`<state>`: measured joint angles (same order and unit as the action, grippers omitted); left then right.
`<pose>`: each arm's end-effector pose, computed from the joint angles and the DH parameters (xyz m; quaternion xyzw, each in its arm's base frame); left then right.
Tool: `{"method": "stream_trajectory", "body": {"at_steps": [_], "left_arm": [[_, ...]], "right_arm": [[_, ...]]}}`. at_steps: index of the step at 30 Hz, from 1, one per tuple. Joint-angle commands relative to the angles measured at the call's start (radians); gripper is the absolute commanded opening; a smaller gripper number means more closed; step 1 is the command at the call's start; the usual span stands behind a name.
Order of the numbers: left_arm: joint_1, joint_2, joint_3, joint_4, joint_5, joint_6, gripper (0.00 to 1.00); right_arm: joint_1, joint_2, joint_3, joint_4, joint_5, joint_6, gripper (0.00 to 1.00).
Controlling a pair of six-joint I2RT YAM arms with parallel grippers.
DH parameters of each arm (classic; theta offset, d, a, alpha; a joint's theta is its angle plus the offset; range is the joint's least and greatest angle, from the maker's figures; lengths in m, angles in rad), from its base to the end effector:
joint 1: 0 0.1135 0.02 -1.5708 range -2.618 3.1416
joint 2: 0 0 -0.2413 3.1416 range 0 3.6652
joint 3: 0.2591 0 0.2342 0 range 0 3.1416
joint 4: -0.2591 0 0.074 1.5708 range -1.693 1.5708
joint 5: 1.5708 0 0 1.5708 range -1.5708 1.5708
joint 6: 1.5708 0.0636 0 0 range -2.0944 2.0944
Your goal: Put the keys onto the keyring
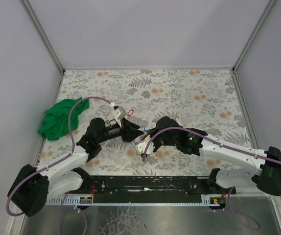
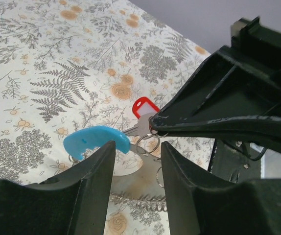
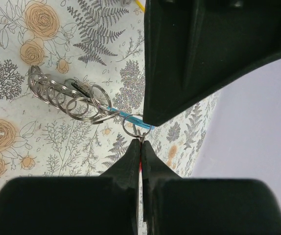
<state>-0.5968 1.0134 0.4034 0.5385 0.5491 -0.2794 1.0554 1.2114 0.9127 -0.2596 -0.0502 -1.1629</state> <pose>0.1800 -0.1625 0.2286 0.2938 0.6665 -0.4579 0.5097 0.1381 0.2502 0.2573 -0.7882 0.3785 -0.0041 0.4852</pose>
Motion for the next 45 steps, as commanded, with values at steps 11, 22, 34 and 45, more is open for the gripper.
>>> {"method": "stream_trajectory", "body": {"at_steps": [11, 22, 34, 45], "left_arm": [[0.040, 0.132, 0.016, 0.160, 0.330, 0.277, 0.40], [0.049, 0.155, 0.067, 0.045, 0.373, 0.508, 0.35], [0.077, 0.165, 0.099, -0.015, 0.483, 0.632, 0.35], [0.078, 0.211, 0.154, -0.072, 0.504, 0.669, 0.33]], "right_arm": [[0.007, 0.022, 0.072, -0.011, -0.025, -0.021, 0.00], [0.007, 0.024, 0.072, -0.022, -0.045, -0.010, 0.00], [0.007, 0.020, 0.072, -0.020, -0.053, -0.018, 0.00], [0.006, 0.019, 0.086, -0.025, -0.063, -0.025, 0.00]]}}
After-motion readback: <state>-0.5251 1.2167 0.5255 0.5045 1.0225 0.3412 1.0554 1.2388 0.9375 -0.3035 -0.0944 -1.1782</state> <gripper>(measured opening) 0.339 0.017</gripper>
